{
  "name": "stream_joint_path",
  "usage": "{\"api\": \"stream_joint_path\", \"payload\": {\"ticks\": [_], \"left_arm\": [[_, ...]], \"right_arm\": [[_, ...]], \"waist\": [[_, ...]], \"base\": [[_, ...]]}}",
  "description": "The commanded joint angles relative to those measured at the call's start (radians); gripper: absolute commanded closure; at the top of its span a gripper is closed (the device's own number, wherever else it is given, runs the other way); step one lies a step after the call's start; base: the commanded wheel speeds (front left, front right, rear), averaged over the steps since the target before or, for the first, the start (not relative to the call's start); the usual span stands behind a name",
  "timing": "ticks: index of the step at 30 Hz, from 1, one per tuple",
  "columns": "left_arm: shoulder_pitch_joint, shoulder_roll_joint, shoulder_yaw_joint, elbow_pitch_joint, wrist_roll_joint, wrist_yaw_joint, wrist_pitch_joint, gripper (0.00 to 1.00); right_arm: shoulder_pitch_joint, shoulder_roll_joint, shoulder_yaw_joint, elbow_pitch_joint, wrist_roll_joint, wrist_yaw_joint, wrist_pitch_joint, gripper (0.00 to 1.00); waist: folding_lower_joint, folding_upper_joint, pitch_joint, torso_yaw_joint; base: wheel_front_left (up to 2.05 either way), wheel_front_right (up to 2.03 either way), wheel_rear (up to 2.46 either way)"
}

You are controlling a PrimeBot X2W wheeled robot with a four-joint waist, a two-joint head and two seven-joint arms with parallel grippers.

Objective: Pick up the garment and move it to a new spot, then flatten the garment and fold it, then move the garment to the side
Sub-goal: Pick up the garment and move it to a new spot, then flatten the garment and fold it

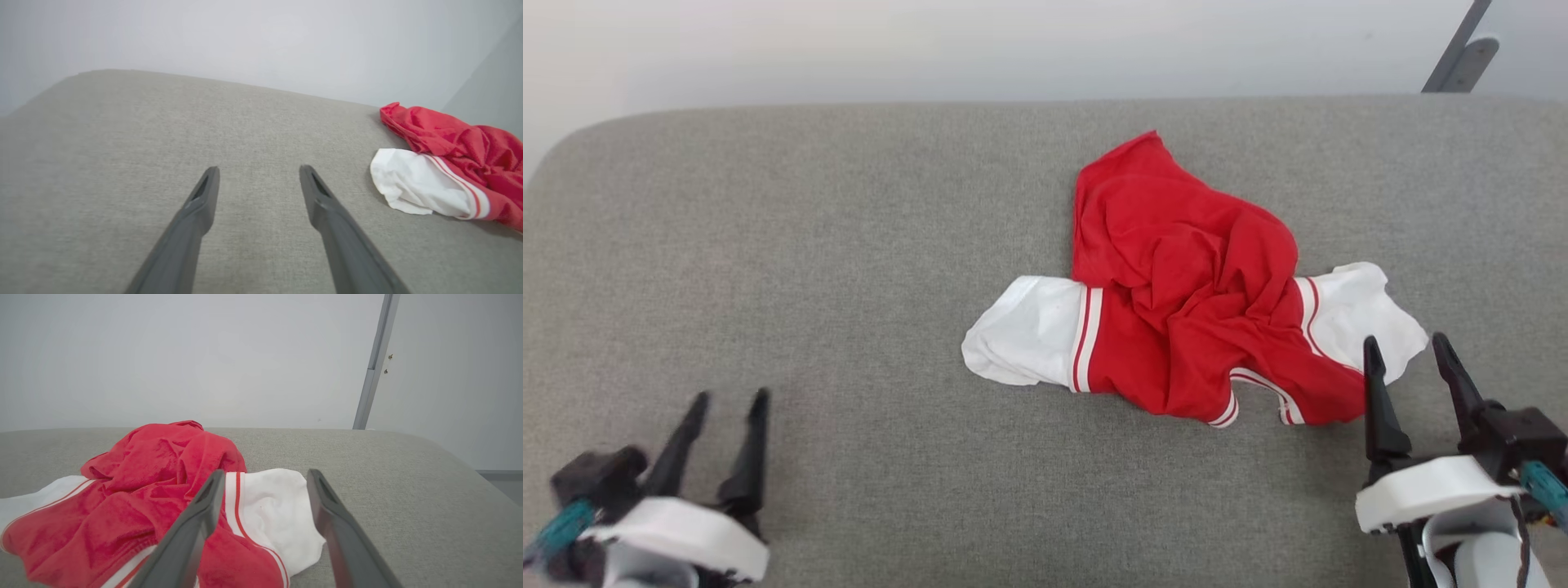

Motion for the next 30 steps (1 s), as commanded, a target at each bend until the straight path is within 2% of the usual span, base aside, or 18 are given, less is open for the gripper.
{"api": "stream_joint_path", "payload": {"ticks": [1, 4, 8, 13, 30], "left_arm": [[0.024, -0.011, 0.029, -0.019, 0.03, 0.003, -0.005, 0.0], [0.082, -0.056, 0.112, -0.089, 0.116, 0.003, -0.005, 0.0], [0.14, -0.092, 0.153, -0.155, 0.206, 0.003, -0.005, 0.0], [0.172, -0.123, 0.153, -0.181, 0.214, 0.003, -0.005, 0.0], [0.178, -0.123, 0.137, -0.197, 0.22, 0.002, -0.005, 0.0]], "right_arm": [[0.011, -0.001, -0.004, -0.003, 0.001, 0.0, -0.005, 0.0], [0.029, -0.001, -0.011, -0.006, 0.008, 0.0, -0.005, 0.0], [0.048, 0.0, -0.014, -0.011, 0.02, 0.0, -0.005, 0.0], [0.064, 0.0, -0.013, -0.013, 0.031, 0.0, -0.005, 0.0], [0.055, 0.0, 0.001, -0.005, 0.043, 0.0, -0.005, 0.0]], "waist": [[-0.0001, 0.0, -0.01, -0.002], [-0.0001, 0.0, -0.026, -0.006], [-0.0001, 0.0, -0.045, -0.011], [-0.0001, 0.0, -0.056, -0.015], [-0.0001, 0.0, -0.05, -0.028]], "base": [[0.0, 0.0, 0.0], [0.0, 0.0, 0.0], [0.0, 0.0, 0.0], [0.0, 0.0, 0.0], [0.0, 0.0, 0.0]]}}
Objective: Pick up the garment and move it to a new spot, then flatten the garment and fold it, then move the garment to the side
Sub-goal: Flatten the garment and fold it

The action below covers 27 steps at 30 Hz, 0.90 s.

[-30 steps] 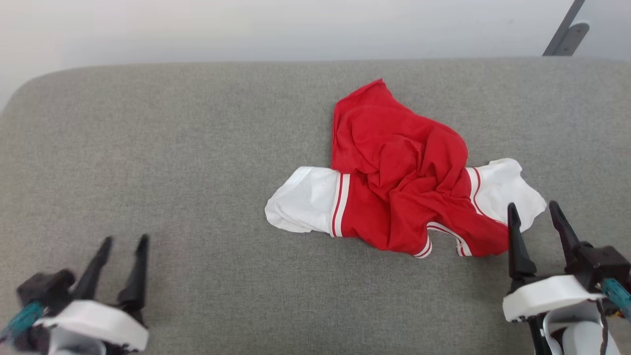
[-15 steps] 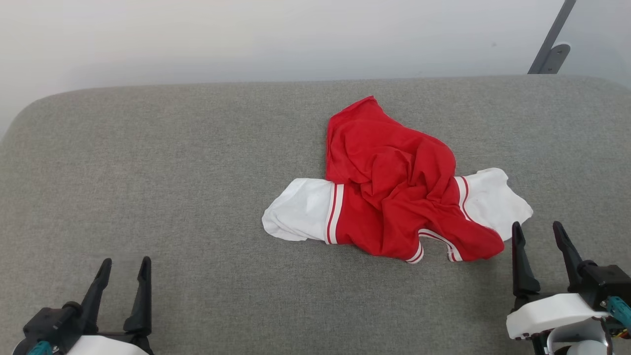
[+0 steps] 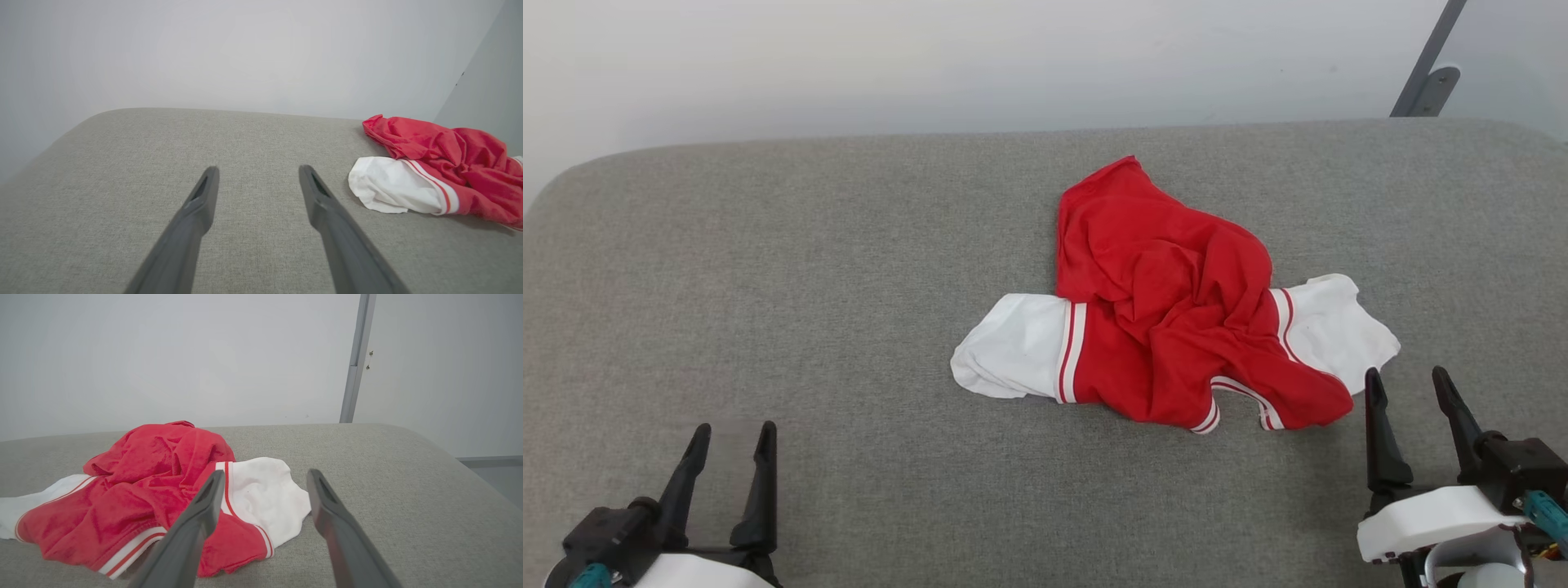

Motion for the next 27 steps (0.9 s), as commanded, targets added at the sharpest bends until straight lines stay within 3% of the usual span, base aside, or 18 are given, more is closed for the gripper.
{"api": "stream_joint_path", "payload": {"ticks": [1, 6, 9, 12, 16, 21, 24, 27], "left_arm": [[0.012, 0.0, -0.004, -0.005, 0.01, 0.002, -0.005, 0.0], [-0.02, 0.032, -0.047, -0.011, -0.002, 0.002, -0.005, 0.0], [-0.082, 0.11, -0.126, -0.022, -0.007, 0.002, -0.005, 0.0], [-0.175, 0.226, -0.241, -0.029, -0.03, 0.003, -0.005, 0.0], [-0.337, 0.417, -0.481, -0.038, -0.115, 0.003, 0.005, 0.0], [-0.577, 0.635, -0.853, -0.097, -0.242, 0.003, 0.109, 0.0], [-0.726, 0.718, -1.062, -0.139, -0.328, 0.003, 0.197, 0.0], [-0.863, 0.762, -1.221, -0.156, -0.384, 0.003, 0.255, 0.0]], "right_arm": [[-0.008, 0.0, 0.003, 0.002, 0.009, 0.0, -0.005, 0.0], [-0.018, 0.0, 0.004, 0.0, 0.012, 0.0, -0.005, 0.0], [-0.033, 0.0, 0.008, -0.007, 0.017, 0.0, -0.005, 0.0], [-0.052, 0.0, 0.02, -0.013, 0.023, 0.0, -0.005, 0.0], [-0.076, -0.001, 0.04, -0.018, 0.044, 0.0, -0.005, 0.0], [-0.102, -0.001, 0.064, -0.024, 0.082, 0.0, -0.005, 0.0], [-0.115, 0.0, 0.075, -0.025, 0.108, 0.0, -0.005, 0.0], [-0.127, -0.001, 0.089, -0.029, 0.135, 0.0, -0.005, 0.0]], "waist": [[-0.0001, -0.0001, 0.002, -0.001], [-0.0001, -0.0001, 0.018, -0.004], [-0.0001, -0.0001, 0.04, -0.009], [-0.0001, -0.0001, 0.066, -0.02], [-0.0001, -0.0001, 0.104, -0.053], [-0.0001, -0.0001, 0.165, -0.112], [-0.0001, -0.0001, 0.202, -0.149], [-0.0001, -0.0001, 0.239, -0.187]], "base": [[0.0, 0.0, 0.0], [0.0, 0.0, 0.0], [0.0, 0.0, 0.0], [0.0, 0.0, 0.0], [0.0, 0.0, 0.0], [0.0, 0.0, 0.0], [0.0, 0.0, 0.0], [0.0, 0.0, 0.0]]}}
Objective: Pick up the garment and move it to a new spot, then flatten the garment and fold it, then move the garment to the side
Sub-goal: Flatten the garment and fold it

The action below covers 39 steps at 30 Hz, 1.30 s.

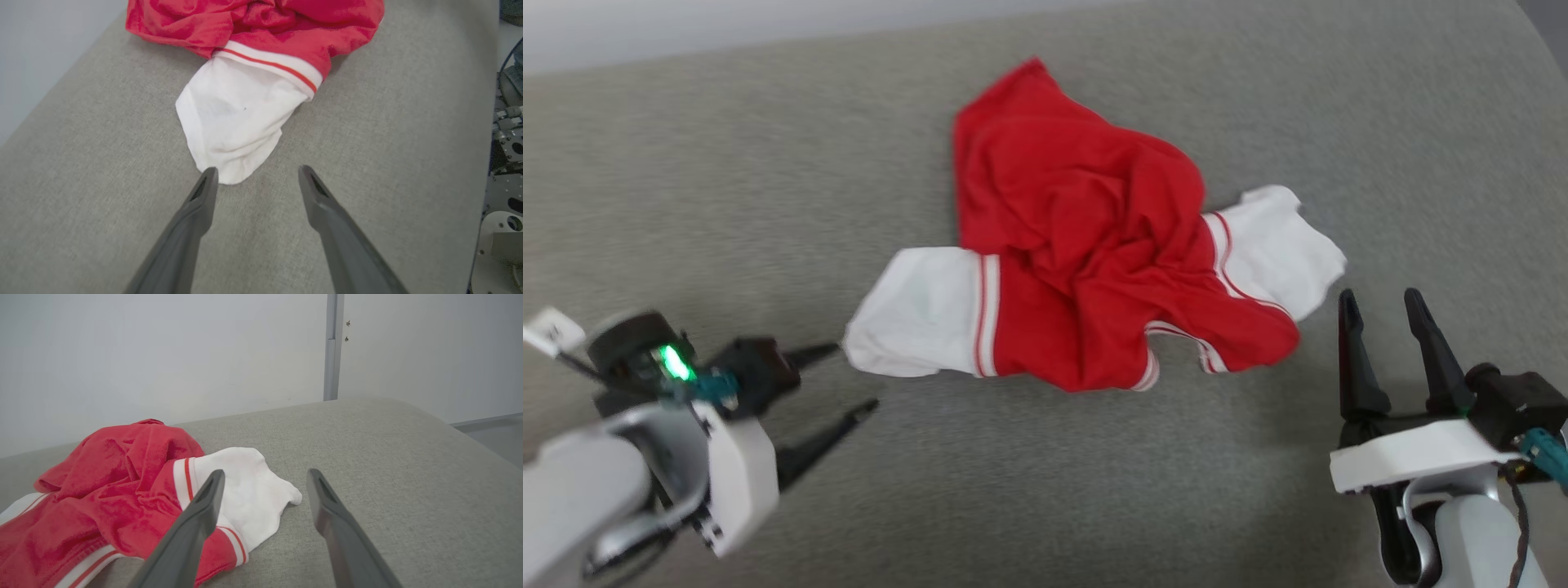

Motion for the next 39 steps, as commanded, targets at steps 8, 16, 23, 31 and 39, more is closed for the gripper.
{"api": "stream_joint_path", "payload": {"ticks": [8, 16, 23, 31, 39], "left_arm": [[-0.066, 0.04, -0.048, -0.036, 0.001, 0.003, 0.123, 0.0], [-0.069, 0.037, -0.051, 0.019, 0.021, 0.003, 0.117, 0.0], [-0.069, 0.013, -0.054, 0.069, 0.022, 0.003, 0.101, 1.0], [-0.055, -0.03, -0.055, 0.07, 0.037, 0.002, 0.088, 1.0], [-0.061, -0.065, -0.055, 0.064, 0.044, 0.002, 0.077, 1.0]], "right_arm": [[-0.032, -0.001, 0.023, -0.016, 0.062, 0.0, -0.005, 0.0], [-0.032, -0.001, 0.03, -0.026, 0.073, 0.0, -0.005, 0.0], [-0.031, 0.0, 0.048, -0.002, 0.066, 0.0, -0.005, 0.0], [-0.117, -0.001, 0.11, 0.146, -0.011, 0.0, 0.034, 0.0], [-0.299, -0.041, 0.165, 0.144, -0.121, 0.0, 0.569, 0.0]], "waist": [[0.0, 0.0, 0.113, -0.13], [0.0, 0.0, 0.127, -0.165], [0.0, 0.0, 0.124, -0.162], [0.0, 0.0, 0.12, -0.139], [0.0, 0.0, 0.137, -0.108]], "base": [[0.0, 0.0, 0.0], [0.0, 0.0, 0.0], [0.0, 0.0, 0.0], [0.0, 0.0, 0.0], [0.0, 0.0, 0.0]]}}
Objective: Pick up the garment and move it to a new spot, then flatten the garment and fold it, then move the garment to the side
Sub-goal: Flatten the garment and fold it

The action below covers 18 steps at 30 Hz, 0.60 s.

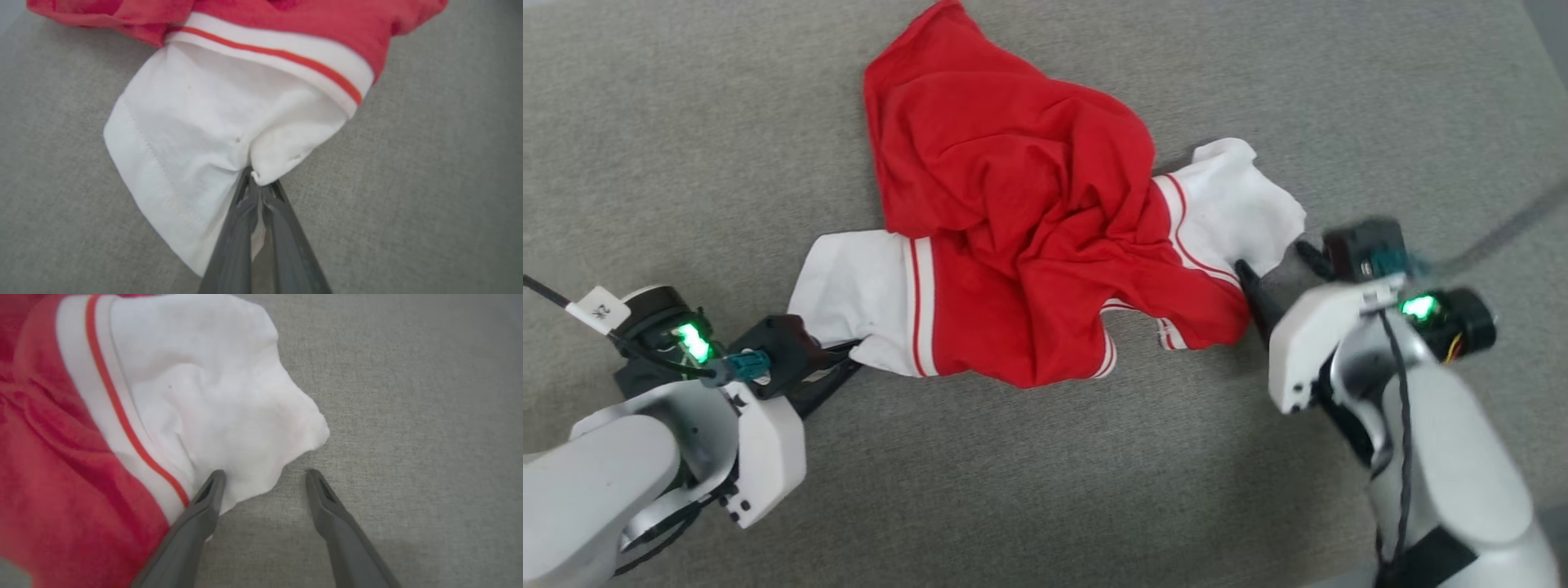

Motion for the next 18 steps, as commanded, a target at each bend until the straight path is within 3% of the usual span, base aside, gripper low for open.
{"api": "stream_joint_path", "payload": {"ticks": [1, 7, 10, 11, 13, 18], "left_arm": [[0.013, -0.011, -0.014, 0.003, 0.007, 0.001, 0.003, 1.0], [-0.003, -0.032, -0.015, 0.004, 0.013, 0.001, -0.01, 1.0], [-0.013, -0.041, -0.014, 0.015, 0.002, 0.001, -0.027, 1.0], [-0.017, -0.045, -0.014, 0.018, -0.003, 0.001, -0.031, 1.0], [-0.024, -0.056, -0.013, 0.026, -0.022, 0.001, -0.051, 1.0], [-0.054, -0.079, -0.008, 0.043, -0.12, 0.001, -0.131, 1.0]], "right_arm": [[-0.014, -0.007, 0.012, -0.009, 0.01, 0.0, 0.051, 0.0], [-0.03, -0.043, 0.016, -0.056, 0.027, 0.0, 0.333, 0.0], [-0.016, -0.051, -0.001, -0.088, 0.025, 0.0, 0.411, 0.04], [-0.011, -0.051, -0.013, -0.103, 0.023, 0.0, 0.419, 0.5], [-0.004, -0.045, -0.037, -0.131, 0.028, 0.0, 0.426, 1.0], [0.01, -0.039, -0.084, -0.216, 0.069, 0.0, 0.391, 1.0]], "waist": [[0.0, 0.0, 0.008, 0.01], [0.0, 0.0, 0.024, 0.042], [0.0, 0.0, 0.029, 0.055], [0.0, 0.0, 0.029, 0.059], [0.0, 0.0, 0.028, 0.066], [0.0, 0.0, 0.005, 0.08]], "base": [[0.0, 0.0, 0.0], [0.0, 0.0, 0.0], [0.0, 0.0, 0.0], [0.0, 0.0, 0.0], [0.0, 0.0, 0.0], [0.0, 0.0, 0.0]]}}
